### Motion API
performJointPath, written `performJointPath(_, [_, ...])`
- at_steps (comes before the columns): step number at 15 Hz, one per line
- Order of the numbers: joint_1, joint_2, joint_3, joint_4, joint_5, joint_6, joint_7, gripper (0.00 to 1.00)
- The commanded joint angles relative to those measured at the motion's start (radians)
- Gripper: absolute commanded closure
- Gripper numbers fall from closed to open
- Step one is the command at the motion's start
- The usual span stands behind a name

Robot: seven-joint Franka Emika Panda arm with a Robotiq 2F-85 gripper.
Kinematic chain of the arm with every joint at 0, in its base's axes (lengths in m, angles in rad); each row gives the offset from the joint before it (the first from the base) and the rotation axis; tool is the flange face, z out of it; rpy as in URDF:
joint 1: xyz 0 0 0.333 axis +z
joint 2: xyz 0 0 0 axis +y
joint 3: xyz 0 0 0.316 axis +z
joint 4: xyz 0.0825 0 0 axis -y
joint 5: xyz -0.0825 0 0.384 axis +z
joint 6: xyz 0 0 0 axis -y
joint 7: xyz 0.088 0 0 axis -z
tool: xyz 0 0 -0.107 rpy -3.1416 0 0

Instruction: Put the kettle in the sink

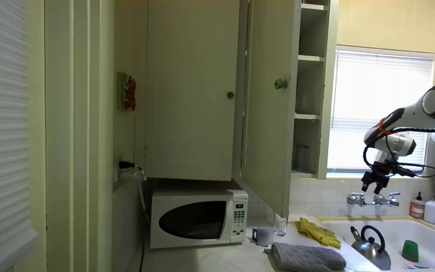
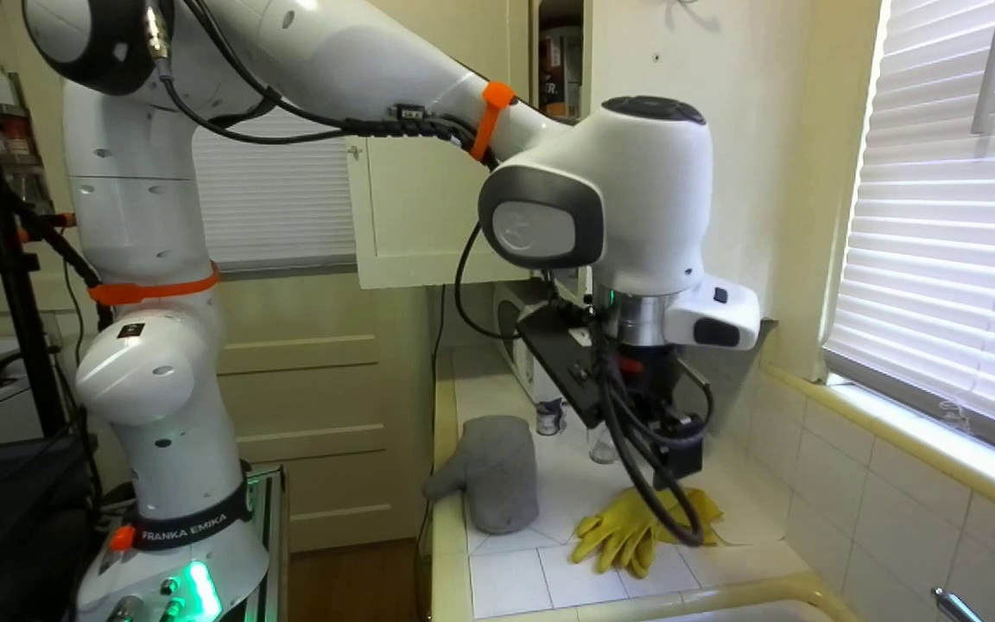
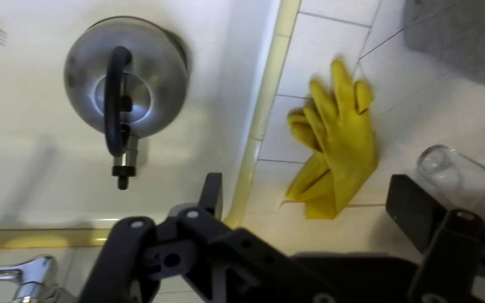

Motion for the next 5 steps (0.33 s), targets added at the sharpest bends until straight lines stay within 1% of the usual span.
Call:
performJointPath(1, [-0.115,-0.014,0.122,0.079,-0.033,-0.253,-0.059,0.0])
performJointPath(2, [-0.137,-0.019,0.148,0.044,-0.012,-0.147,-0.02,0.0])
performJointPath(3, [-0.153,-0.02,0.167,0.06,-0.011,-0.195,-0.032,0.0])
performJointPath(5, [-0.166,-0.019,0.181,0.07,-0.012,-0.22,-0.043,0.0])
